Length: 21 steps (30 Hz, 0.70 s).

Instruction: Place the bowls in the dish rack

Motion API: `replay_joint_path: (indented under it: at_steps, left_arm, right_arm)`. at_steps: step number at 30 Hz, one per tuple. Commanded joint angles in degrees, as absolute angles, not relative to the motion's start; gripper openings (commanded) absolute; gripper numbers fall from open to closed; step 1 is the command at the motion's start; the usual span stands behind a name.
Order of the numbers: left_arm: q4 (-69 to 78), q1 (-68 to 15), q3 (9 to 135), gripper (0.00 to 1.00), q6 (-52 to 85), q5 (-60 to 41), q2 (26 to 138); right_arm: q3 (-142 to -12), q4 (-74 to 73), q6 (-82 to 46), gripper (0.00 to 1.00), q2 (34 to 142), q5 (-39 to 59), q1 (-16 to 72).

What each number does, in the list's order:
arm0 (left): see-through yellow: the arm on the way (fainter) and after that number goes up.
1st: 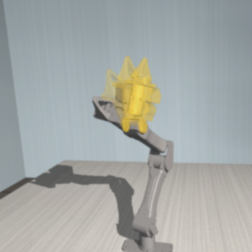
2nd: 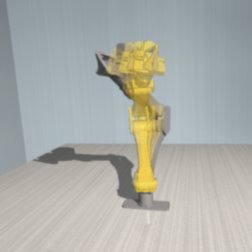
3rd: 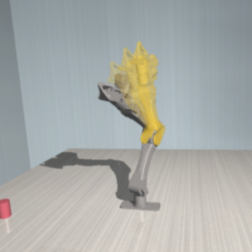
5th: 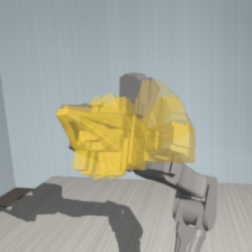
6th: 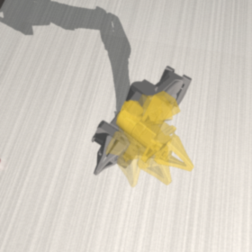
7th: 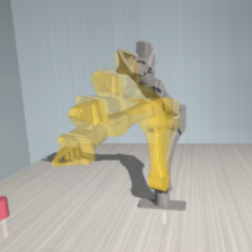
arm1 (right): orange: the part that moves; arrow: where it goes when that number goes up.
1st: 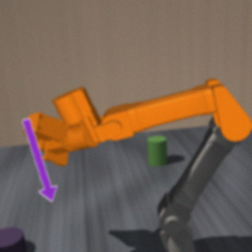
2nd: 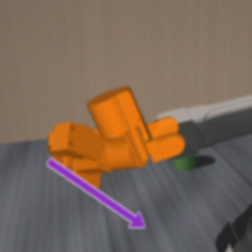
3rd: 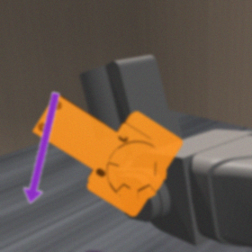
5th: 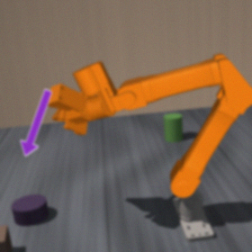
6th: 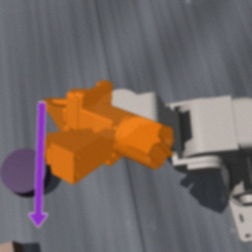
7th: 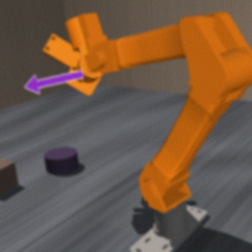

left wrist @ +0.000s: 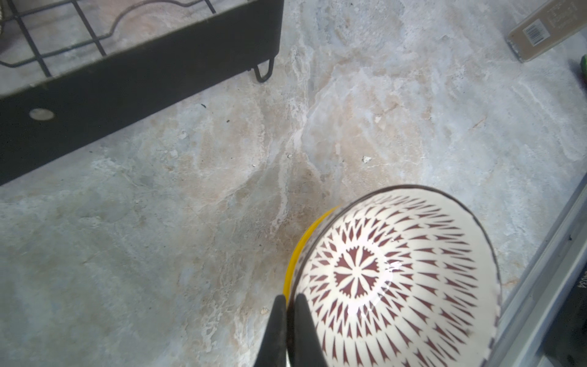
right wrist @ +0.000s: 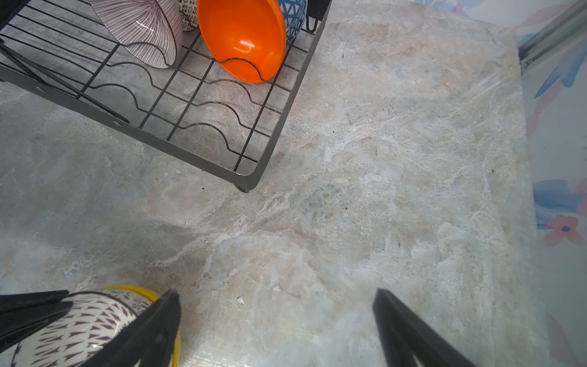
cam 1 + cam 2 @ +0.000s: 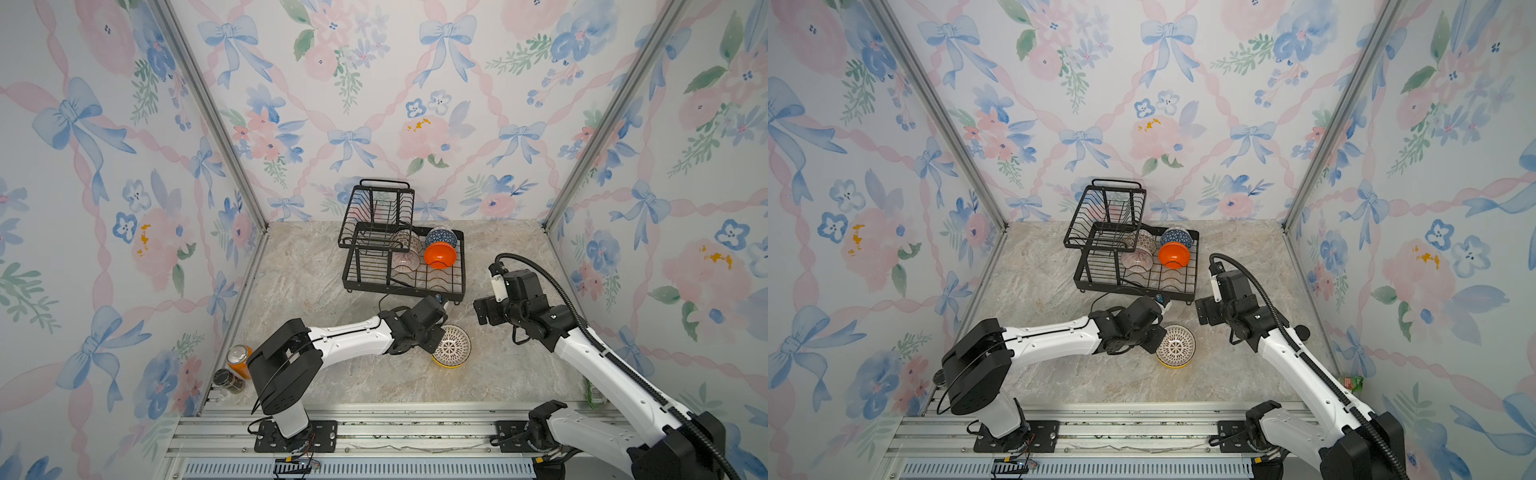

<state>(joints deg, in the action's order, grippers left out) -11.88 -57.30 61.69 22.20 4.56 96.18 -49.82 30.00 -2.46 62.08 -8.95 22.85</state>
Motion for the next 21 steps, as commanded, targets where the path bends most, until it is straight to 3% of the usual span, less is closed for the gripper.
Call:
replay_joint_path:
  at_steps: [1, 21]
  left_arm:
    - [-12.8, -56.8, 60.6, 0.00, 22.2, 6.2, 94.4]
    - [-21.9, -60.9, 68.3, 0.00, 19.4, 17.1, 96.5]
  right_arm:
    - [-51.2, 31.3, -3.3, 0.97, 62.5, -8.8, 22.5]
    - [-51.4, 31.2, -3.2, 0.97, 62.9, -8.7, 22.5]
